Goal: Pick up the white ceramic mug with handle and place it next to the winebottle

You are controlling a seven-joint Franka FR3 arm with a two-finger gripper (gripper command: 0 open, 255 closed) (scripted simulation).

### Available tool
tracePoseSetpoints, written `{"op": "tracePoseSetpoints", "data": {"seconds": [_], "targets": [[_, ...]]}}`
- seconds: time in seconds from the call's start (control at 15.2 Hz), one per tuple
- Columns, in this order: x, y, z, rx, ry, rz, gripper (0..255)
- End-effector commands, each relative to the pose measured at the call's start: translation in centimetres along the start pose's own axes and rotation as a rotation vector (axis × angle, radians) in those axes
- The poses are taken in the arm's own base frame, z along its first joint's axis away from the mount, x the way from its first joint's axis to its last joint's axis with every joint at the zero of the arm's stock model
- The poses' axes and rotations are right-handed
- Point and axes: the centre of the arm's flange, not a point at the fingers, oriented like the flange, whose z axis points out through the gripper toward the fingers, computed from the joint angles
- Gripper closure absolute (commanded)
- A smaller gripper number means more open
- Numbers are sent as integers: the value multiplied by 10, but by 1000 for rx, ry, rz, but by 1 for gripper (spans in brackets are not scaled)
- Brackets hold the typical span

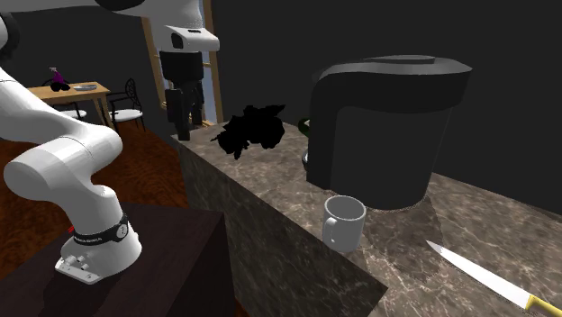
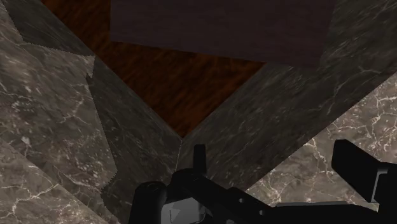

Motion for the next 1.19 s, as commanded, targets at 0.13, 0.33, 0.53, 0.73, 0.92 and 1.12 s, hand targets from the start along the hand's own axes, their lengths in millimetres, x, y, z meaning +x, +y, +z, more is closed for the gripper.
{"op": "tracePoseSetpoints", "data": {"seconds": [0.13,0.33,0.53,0.73,0.92,1.12], "targets": [[24,-1,11,0,-1,-1,0],[61,-2,27,1,-3,-3,0],[97,-4,43,1,-4,-5,0],[134,-5,59,2,-6,-7,0],[170,-7,75,2,-7,-9,0],[206,-8,91,2,-9,-11,0]]}}
